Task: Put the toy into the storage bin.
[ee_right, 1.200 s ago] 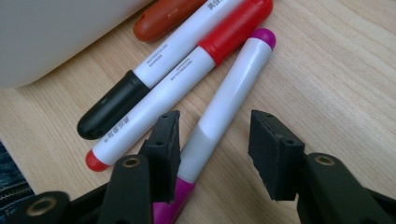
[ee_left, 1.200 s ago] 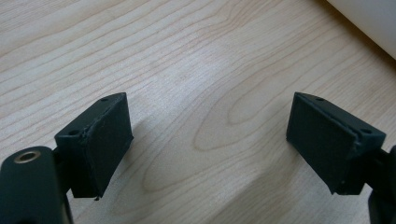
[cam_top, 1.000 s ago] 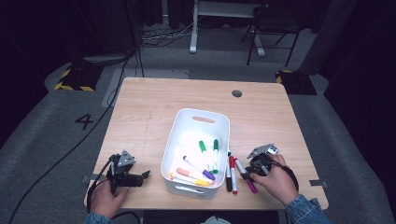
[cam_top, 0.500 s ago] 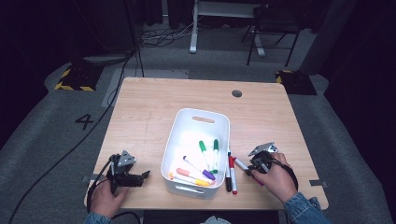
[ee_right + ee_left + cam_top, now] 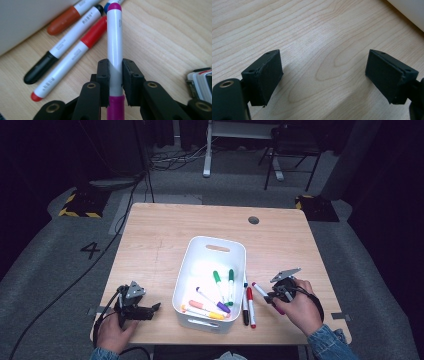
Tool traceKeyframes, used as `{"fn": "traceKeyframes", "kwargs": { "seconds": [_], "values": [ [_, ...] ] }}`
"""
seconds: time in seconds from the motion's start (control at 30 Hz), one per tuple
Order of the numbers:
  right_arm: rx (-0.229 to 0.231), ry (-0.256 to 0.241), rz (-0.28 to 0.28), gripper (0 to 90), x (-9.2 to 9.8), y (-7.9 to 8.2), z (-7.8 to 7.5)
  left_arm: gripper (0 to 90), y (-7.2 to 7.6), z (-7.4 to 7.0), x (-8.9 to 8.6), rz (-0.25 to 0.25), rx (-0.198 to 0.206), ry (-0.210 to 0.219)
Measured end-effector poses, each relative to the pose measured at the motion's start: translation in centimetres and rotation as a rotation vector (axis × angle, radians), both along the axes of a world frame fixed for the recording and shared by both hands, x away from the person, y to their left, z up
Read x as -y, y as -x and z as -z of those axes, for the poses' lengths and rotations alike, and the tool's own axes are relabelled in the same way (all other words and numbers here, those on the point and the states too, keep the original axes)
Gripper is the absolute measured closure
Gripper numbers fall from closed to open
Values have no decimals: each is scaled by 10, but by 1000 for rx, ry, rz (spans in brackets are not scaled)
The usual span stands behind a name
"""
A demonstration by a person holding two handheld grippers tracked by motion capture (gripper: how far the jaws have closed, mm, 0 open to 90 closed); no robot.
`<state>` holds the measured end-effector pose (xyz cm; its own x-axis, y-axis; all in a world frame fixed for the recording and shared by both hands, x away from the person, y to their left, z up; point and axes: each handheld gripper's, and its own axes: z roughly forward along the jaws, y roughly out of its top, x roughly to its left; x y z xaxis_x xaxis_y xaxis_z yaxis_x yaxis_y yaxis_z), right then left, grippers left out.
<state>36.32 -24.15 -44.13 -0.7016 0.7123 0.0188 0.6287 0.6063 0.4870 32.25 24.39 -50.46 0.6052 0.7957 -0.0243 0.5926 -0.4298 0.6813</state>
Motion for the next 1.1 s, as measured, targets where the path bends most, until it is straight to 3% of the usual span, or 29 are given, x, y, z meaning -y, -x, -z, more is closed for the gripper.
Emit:
{"fn": "traceKeyframes", "kwargs": {
  "seconds": [0.63,1.1],
  "values": [
    [74,-94,-5,770,9,7,-56,144,0,0,0,0,0,0],
    [116,-182,-84,770,-13,12,-93,144,0,0,0,-1,1,0]
  ]
}}
